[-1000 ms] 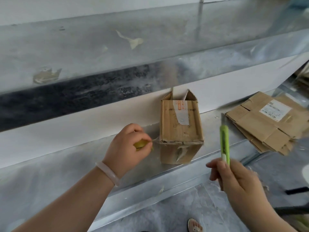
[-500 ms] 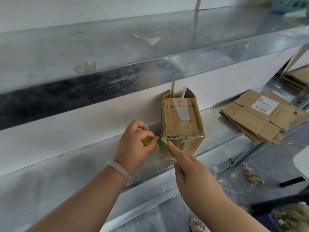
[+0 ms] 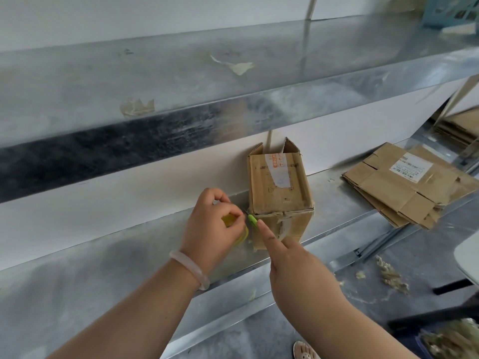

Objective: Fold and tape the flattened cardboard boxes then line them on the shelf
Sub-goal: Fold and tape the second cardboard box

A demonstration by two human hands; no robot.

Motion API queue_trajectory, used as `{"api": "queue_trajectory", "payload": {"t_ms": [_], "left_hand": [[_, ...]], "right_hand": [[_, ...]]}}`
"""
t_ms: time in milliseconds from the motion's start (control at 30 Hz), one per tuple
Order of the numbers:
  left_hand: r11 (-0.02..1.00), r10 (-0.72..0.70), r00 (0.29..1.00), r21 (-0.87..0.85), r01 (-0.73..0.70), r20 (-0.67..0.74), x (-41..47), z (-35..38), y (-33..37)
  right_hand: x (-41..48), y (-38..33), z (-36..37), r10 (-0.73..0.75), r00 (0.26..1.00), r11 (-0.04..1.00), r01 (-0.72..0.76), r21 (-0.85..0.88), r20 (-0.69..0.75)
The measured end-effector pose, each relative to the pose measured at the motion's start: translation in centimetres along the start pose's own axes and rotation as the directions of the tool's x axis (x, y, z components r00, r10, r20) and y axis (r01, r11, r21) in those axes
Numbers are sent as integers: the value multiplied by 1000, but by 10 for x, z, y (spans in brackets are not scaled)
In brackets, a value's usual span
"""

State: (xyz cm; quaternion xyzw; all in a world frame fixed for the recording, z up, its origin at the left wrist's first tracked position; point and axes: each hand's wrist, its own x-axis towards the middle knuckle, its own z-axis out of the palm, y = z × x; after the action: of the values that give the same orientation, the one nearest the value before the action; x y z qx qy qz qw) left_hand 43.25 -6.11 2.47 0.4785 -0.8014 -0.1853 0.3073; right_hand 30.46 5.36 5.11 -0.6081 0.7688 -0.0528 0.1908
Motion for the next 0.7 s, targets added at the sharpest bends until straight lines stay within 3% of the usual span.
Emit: {"api": "queue_trajectory", "payload": {"t_ms": [367,500,567,633,700], "left_hand": [[988,-118,993,-102,115,-20,-3,5,12],[986,-161,978,10,164,-130,8,5,-13],[978,-162,974,108,180,-157,8,8,-31],[958,-124,977,238,163,-172,4,13,-48],[912,-110,976,372,175,-190,-1,19,-64]], "right_hand": [[19,32,0,-74,983,996,82,-43,168],[16,54,5,-270,960,963,270,7,78],[13,70,-6,-469,879,881,472,22,-79],[8,97,-14,-631,724,752,659,8,-280],[4,126,-17,-611,602,689,724,31,-514]]}}
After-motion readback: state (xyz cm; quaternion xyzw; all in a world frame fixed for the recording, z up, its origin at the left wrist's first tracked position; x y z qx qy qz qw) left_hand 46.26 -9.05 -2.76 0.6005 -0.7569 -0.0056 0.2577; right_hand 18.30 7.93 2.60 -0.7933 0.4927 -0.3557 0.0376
